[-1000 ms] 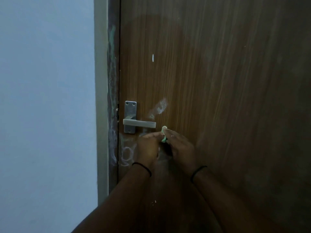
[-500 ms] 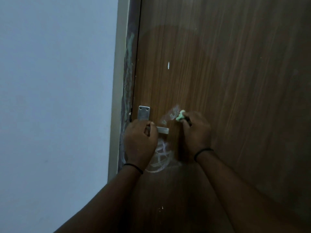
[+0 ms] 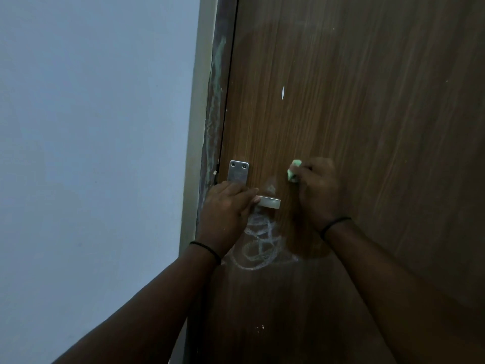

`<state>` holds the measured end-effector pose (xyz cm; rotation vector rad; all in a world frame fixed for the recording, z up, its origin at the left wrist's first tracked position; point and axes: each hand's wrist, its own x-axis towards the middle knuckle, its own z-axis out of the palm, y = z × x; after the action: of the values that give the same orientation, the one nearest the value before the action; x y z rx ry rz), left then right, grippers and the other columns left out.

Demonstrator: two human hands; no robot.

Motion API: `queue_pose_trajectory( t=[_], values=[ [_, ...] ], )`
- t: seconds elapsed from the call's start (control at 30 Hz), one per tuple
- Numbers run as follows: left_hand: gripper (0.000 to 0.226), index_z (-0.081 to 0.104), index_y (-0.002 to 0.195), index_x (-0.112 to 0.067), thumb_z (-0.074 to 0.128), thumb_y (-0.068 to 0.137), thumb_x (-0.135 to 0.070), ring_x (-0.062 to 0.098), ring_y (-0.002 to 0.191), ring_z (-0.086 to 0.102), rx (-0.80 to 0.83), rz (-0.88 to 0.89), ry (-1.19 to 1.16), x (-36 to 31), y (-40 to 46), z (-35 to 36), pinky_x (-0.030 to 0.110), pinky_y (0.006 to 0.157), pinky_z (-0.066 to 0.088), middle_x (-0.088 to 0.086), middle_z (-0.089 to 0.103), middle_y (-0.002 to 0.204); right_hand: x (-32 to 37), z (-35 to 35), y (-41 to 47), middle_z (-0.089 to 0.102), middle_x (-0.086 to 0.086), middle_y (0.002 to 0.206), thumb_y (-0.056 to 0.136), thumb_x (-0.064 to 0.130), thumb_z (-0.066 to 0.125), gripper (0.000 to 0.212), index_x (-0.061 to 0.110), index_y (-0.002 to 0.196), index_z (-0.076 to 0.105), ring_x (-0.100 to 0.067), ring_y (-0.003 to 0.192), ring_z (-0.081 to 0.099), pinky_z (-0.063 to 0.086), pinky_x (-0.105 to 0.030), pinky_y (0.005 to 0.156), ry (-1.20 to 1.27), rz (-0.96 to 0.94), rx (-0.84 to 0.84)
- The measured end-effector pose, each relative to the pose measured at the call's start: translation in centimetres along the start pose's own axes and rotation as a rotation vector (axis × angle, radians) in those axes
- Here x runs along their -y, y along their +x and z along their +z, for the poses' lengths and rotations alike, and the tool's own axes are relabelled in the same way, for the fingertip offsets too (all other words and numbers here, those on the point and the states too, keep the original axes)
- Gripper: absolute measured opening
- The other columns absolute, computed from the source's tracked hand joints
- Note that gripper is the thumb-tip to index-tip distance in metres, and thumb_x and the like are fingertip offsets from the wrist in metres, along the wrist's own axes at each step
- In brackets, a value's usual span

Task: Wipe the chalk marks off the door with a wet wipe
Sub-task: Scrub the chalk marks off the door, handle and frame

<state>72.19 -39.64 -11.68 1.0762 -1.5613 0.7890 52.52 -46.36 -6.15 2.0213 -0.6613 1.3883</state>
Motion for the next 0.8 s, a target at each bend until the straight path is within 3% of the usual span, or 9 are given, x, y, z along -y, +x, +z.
queue_pose_trajectory(
  t=[0.07,0.23,0.37,0.47,0.53,0.7,0.8],
  values=[
    [0.017,0.074,0.103,-0.012,0.068,0.089,-0.020,0.020,0.083,0.061,0.007,-0.001,-0.010,0.1,0.0,0.0,0.037,0.073,0.049,0.004,0.069,0.089,1.0,0.4,1.0,0.065,-0.015,0.098,0.085,0.001,0.070,0.012,0.001,0.097,0.072,-0.033,0.094,0.059,0.052,-0.036,0.076,0.006,0.028,0.010],
    [0.023,0.072,0.110,-0.012,0.070,0.088,-0.016,0.021,0.092,0.063,0.047,0.042,0.004,0.5,-0.3,-0.4,0.037,0.082,0.050,0.004,0.071,0.101,1.5,0.6,-1.2,0.069,-0.015,0.101,0.084,0.003,0.069,0.020,0.003,0.105,0.071,-0.031,0.094,0.063,0.056,-0.041,0.076,0.064,-0.161,0.262],
    [0.026,0.071,0.113,-0.012,0.069,0.089,-0.018,0.020,0.096,0.064,0.073,0.051,-0.012,0.7,-0.2,-0.8,0.036,0.086,0.049,0.002,0.072,0.104,1.5,0.4,-0.2,0.072,-0.013,0.104,0.092,0.012,0.049,0.029,0.003,0.108,0.071,-0.029,0.096,0.065,0.054,-0.036,0.082,0.096,-0.078,0.138],
    [0.026,0.071,0.113,-0.013,0.070,0.088,-0.019,0.020,0.096,0.064,0.087,0.044,-0.008,0.7,-0.3,-0.7,0.036,0.086,0.049,0.003,0.072,0.105,2.3,1.5,0.5,0.071,-0.014,0.098,0.085,0.002,0.066,0.014,0.000,0.097,0.074,-0.030,0.089,0.066,0.056,-0.039,0.074,0.108,-0.195,0.141],
    [0.026,0.071,0.113,-0.013,0.070,0.088,-0.020,0.020,0.096,0.064,0.090,0.046,-0.006,0.7,-0.2,-0.7,0.035,0.086,0.049,0.003,0.071,0.105,1.8,1.7,-0.2,0.071,-0.015,0.099,0.079,-0.004,0.075,0.019,0.000,0.097,0.075,-0.030,0.088,0.066,0.056,-0.038,0.073,0.144,-0.252,0.199],
    [0.025,0.073,0.111,-0.014,0.071,0.087,-0.020,0.019,0.096,0.064,0.072,0.023,-0.023,0.5,-0.2,-0.8,0.037,0.086,0.050,0.002,0.072,0.104,-0.8,1.5,-3.7,0.068,-0.006,0.116,0.078,0.007,0.080,0.037,0.013,0.114,0.072,-0.025,0.098,0.053,0.046,-0.041,0.074,-0.033,-0.203,0.121],
    [0.024,0.073,0.110,-0.013,0.071,0.087,-0.020,0.019,0.096,0.064,0.070,0.014,-0.033,0.5,-0.2,-0.8,0.038,0.085,0.050,0.002,0.072,0.103,-0.5,2.0,-6.0,0.063,-0.006,0.130,0.083,0.014,0.075,0.043,0.015,0.124,0.065,-0.027,0.113,0.050,0.041,-0.046,0.086,-0.145,-0.185,0.101]
  ],
)
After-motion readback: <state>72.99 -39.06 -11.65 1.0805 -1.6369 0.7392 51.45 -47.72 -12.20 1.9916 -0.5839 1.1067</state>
